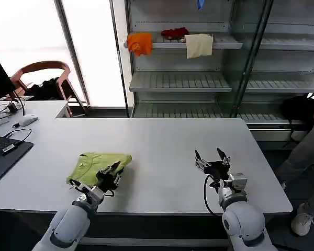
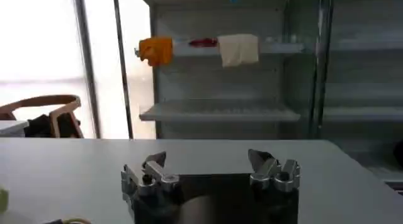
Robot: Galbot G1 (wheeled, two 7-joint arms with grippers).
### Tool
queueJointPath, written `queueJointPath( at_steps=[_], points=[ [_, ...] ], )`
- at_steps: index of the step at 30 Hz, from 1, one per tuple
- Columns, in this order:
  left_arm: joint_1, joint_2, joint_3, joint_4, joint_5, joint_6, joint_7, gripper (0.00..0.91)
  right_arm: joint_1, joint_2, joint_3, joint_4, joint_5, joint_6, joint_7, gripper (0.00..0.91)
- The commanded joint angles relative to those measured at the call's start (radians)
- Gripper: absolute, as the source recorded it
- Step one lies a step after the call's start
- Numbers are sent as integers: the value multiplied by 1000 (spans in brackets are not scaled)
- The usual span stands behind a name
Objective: Fold and organize the clothes.
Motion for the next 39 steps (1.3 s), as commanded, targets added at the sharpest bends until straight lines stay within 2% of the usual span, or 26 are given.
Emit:
queueJointPath(
  at_steps=[1, 5, 7, 9, 11, 12, 17, 20, 25, 28, 36, 37, 38, 39],
  points=[
    [-53, -37, 87, -69, -315, 109, -127, 907, 1, 8, -43, 19, 5, -55, -12, 907],
    [-48, -4, 22, -140, -458, 122, -136, 907, 2, 24, -108, 21, 55, -73, 1, 907],
    [-41, 9, -34, -186, -529, 129, -139, 907, 2, 33, -165, 11, 103, -75, 28, 907],
    [-24, 27, -110, -219, -582, 135, -138, 907, 12, 48, -240, -11, 253, -77, 108, 907],
    [-11, 40, -156, -224, -604, 133, -139, 907, 29, 47, -302, -25, 349, -77, 151, 907],
    [-3, 48, -195, -223, -607, 131, -140, 907, 59, 57, -370, -44, 467, -78, 234, 907],
    [43, 22, -289, -193, -603, 94, -143, 907, 120, 185, -484, -138, 575, -78, 336, 907],
    [76, -12, -314, -188, -599, 79, -144, 907, 164, 249, -500, -224, 585, -78, 333, 907],
    [113, -38, -326, -177, -591, 53, -142, 907, 188, 314, -475, -305, 605, -76, 294, 907],
    [131, -45, -328, -173, -592, 43, -141, 907, 187, 316, -453, -322, 608, -75, 283, 907],
    [139, -54, -329, -157, -604, 37, -141, 907, 202, 316, -414, -391, 623, -74, 305, 907],
    [139, -55, -328, -156, -604, 37, -142, 907, 206, 316, -410, -399, 621, -74, 304, 877],
    [139, -56, -328, -155, -604, 37, -142, 907, 211, 316, -413, -405, 622, -73, 303, 675],
    [140, -57, -327, -156, -604, 37, -142, 907, 215, 316, -413, -409, 622, -73, 302, 574]
  ],
)
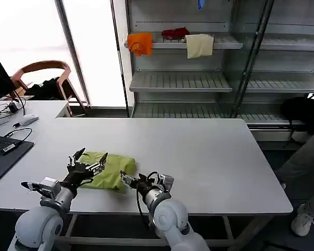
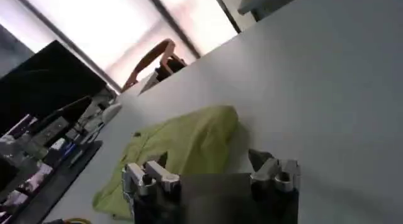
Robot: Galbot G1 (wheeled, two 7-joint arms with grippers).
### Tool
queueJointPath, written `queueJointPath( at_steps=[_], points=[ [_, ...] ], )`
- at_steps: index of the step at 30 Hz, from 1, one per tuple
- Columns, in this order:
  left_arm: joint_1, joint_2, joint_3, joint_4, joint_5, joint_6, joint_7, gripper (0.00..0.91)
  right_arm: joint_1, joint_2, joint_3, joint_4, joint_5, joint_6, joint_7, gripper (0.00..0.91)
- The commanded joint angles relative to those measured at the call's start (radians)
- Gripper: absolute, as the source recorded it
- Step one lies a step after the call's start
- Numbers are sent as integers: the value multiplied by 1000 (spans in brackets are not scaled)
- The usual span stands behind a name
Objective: Fold and organize the clothes.
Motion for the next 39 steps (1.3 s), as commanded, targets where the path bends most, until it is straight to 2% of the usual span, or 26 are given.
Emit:
queueJointPath(
  at_steps=[1, 3, 4, 5, 15, 19, 30, 34, 39],
  points=[
    [29, -17, -34, -1, -28, -11, -4, 907, 41, 49, -11, -112, 57, -2, 28, 373],
    [31, -19, -34, -1, -28, -11, -5, 907, 46, 49, -5, -114, 58, -2, 25, 60],
    [32, -20, -35, 0, -28, -12, -5, 907, 48, 49, -2, -114, 59, -2, 24, 10],
    [33, -20, -35, 1, -28, -12, -6, 907, 50, 49, 1, -114, 59, -2, 22, 0],
    [36, -32, -30, -3, -26, -13, -8, 907, 66, 49, 13, -112, 57, -2, -23, 0],
    [44, -32, -33, -9, -26, -14, -8, 907, 61, 49, 21, -68, 66, -3, -54, 0],
    [57, -36, -29, -13, -24, -21, -8, 907, 48, 49, 48, 55, 64, -4, -63, 0],
    [65, -37, -28, -13, -24, -27, -8, 907, 48, -4, 89, 104, 91, -5, -38, 0],
    [65, -38, -27, -7, -24, -29, -8, 907, 38, -118, 144, 149, 146, -7, -19, 0]
  ],
)
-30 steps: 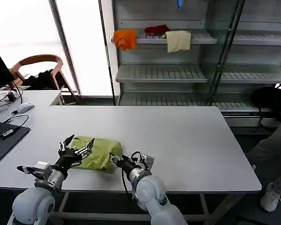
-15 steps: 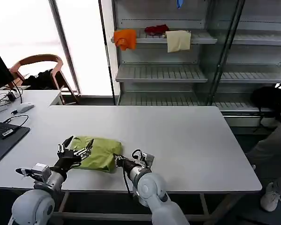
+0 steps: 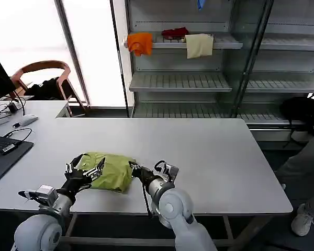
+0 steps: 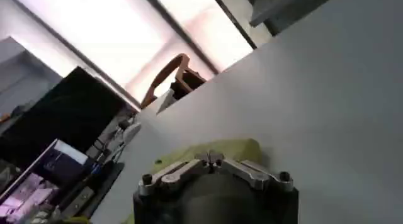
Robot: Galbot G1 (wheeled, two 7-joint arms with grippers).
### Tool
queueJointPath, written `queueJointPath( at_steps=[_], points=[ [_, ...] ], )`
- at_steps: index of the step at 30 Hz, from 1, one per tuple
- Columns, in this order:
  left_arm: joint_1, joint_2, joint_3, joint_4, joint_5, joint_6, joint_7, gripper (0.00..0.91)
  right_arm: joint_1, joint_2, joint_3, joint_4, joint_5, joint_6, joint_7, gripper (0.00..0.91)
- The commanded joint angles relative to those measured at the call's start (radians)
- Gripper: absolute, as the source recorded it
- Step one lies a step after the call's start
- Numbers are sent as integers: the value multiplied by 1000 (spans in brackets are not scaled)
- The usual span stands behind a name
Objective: Fold and organize the clothes.
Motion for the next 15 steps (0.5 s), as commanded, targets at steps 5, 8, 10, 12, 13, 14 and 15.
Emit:
queueJointPath(
  at_steps=[5, 8, 10, 12, 13, 14, 15],
  points=[
    [-5, -11, 11, 13, 3, -2, 0, 907, -55, -129, 51, 81, 23, -1, 0, 907],
    [-4, -14, 14, 12, 5, -2, 0, 907, -73, -71, 17, 51, -12, -1, -3, 907],
    [-1, -11, 10, 9, 4, -2, 0, 907, -72, -49, -6, 19, -66, 0, -8, 907],
    [4, -8, 3, 6, 1, -2, 0, 907, -62, -31, -18, -8, -93, 0, 1, 907],
    [6, -8, 0, 6, 0, -3, 0, 907, -58, -28, -20, -19, -103, 0, 2, 907],
    [10, -6, -3, 6, -2, -4, 0, 907, -54, -24, -22, -27, -117, 0, 5, 907],
    [12, -5, -6, 7, -3, -6, 0, 907, -51, -22, -24, -31, -121, 0, 7, 907]
  ],
)
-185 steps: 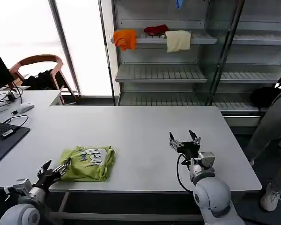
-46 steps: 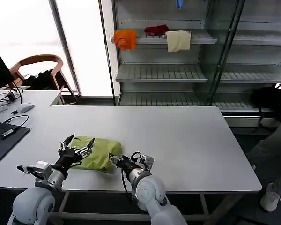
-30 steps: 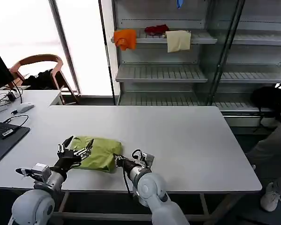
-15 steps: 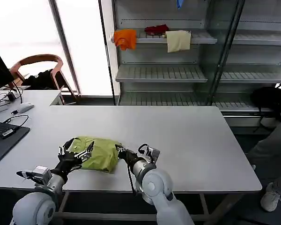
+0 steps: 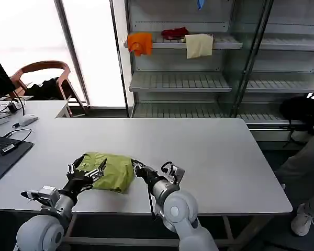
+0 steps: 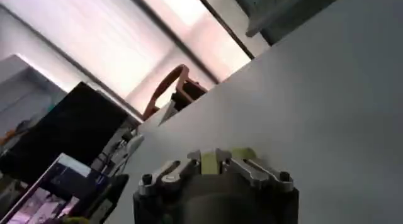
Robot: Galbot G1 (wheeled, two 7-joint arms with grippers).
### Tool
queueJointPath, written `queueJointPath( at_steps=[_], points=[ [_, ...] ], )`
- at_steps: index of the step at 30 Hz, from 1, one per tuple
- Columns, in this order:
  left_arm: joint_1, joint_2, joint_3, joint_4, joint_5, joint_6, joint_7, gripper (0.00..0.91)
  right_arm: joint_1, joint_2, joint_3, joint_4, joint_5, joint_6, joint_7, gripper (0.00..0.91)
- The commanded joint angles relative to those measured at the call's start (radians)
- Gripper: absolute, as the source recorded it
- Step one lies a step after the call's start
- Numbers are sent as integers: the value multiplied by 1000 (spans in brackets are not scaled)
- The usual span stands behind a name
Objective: Fold and organize the clothes.
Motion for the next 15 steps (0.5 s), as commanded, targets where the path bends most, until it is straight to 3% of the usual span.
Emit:
queueJointPath(
  at_steps=[1, 15],
  points=[
    [16, 3, -17, -1, -7, -6, 1, 907, -5, -20, -37, -70, -109, 1, 9, 907],
    [22, 6, -19, 6, -16, -16, 2, 907, 30, 49, -67, -184, -193, 2, -7, 907]
  ],
)
